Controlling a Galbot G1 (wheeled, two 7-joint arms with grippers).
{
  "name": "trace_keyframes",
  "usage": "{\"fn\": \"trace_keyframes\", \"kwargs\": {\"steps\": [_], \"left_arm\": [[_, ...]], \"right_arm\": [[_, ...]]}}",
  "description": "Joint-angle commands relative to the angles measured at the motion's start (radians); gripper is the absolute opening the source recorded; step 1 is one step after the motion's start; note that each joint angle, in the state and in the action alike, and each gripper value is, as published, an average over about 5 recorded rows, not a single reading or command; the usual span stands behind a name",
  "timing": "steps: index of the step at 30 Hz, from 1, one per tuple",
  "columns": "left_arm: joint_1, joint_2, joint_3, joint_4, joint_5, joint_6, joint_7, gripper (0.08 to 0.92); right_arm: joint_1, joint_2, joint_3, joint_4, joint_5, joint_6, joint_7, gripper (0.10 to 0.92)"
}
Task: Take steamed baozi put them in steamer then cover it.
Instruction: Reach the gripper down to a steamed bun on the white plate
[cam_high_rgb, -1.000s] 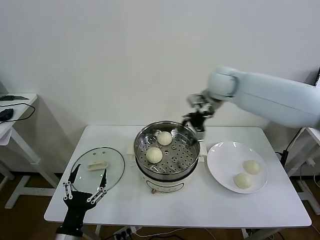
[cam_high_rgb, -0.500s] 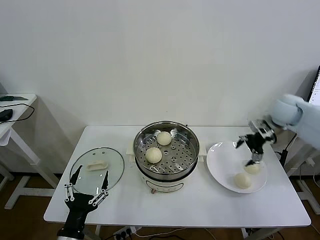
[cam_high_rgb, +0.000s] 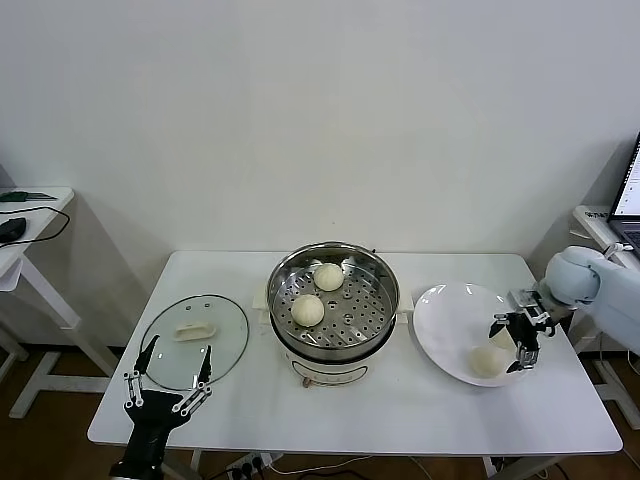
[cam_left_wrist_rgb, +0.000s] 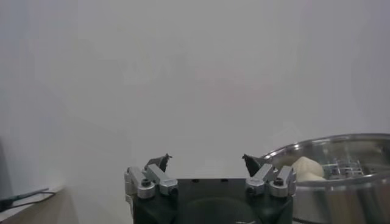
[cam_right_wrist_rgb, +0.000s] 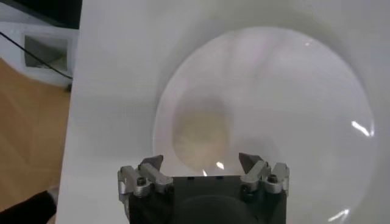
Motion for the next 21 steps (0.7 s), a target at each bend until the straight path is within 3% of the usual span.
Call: {"fn": "trace_keyframes", "kwargs": {"steps": [1,11,21], "left_arm": [[0.000,0.001,-0.004,0.003,0.000,-0.001,-0.001,0.823],[-0.002,0.001,-0.003,0.007,-0.002,-0.001,-0.002,0.823],[-0.001,0.000,-0.002,0.010,-0.002,-0.003,-0.002,0.823]], "right_arm": [[-0.091,0.038,0.051,-0.047,-0.033,0.009,0.022,0.823],[-0.082,0.067,0.042,-0.064,-0.025,0.008,0.023,0.821],[-0.039,0.062,0.018,-0.047,-0.014,0.009,0.012,0.698]]}}
